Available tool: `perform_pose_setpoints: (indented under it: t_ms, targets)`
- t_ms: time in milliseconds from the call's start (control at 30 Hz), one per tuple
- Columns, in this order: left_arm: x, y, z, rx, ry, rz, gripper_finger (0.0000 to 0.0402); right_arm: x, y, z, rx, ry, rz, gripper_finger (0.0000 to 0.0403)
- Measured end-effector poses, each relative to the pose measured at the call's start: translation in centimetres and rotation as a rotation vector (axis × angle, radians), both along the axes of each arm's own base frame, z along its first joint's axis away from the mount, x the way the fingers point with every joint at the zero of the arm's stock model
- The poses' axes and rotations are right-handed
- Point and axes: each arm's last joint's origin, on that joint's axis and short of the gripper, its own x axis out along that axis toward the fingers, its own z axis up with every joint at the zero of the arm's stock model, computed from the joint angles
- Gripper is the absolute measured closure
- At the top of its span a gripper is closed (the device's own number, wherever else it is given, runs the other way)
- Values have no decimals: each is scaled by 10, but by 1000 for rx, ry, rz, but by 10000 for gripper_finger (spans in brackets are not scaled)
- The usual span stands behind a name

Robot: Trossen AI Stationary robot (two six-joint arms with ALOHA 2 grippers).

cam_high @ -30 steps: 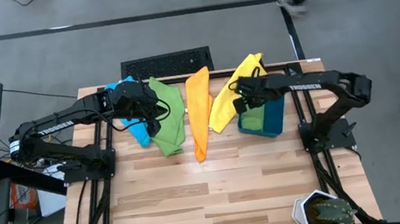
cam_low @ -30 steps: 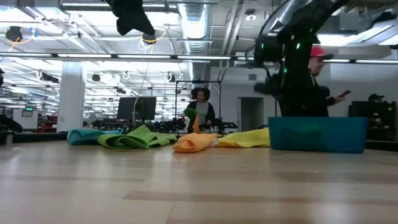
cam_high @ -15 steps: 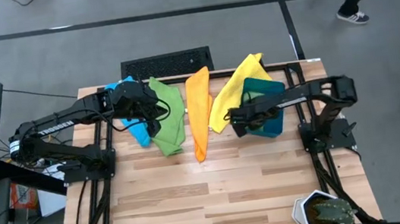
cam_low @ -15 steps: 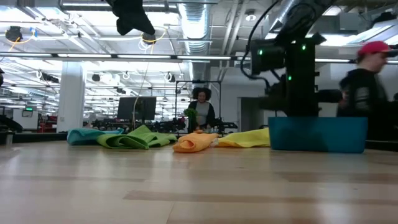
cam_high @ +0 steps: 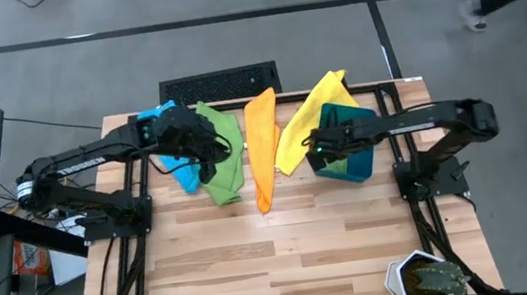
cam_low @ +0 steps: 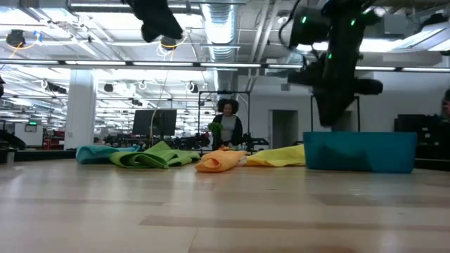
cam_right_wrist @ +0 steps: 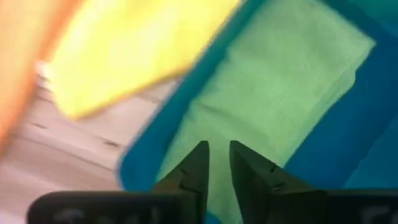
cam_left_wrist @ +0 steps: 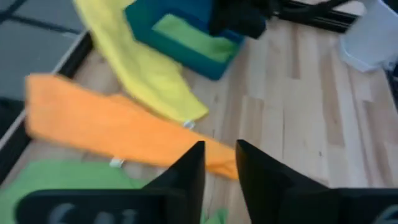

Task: Fold microfiber towels
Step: Fold the orange microfiber cloth

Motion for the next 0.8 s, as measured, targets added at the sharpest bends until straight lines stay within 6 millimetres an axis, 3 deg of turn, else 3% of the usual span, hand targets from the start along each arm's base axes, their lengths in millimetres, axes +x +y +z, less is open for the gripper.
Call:
perform_pose_setpoints:
  t_ms: [167,333,533,800]
  targets:
    - [41,-2,-35,-3,84,-138,264,-4,12,17,-19,-104,39,291]
    - [82,-26,-89,3,231,-343,240,-3,27,14,-56,-78,54,293]
    - [106,-56,-144,60,384,-497,237,4,49,-2,-40,-2,93,295]
    - [124,-78,-180,163,424,-499,237,11,71,-21,-31,64,122,296]
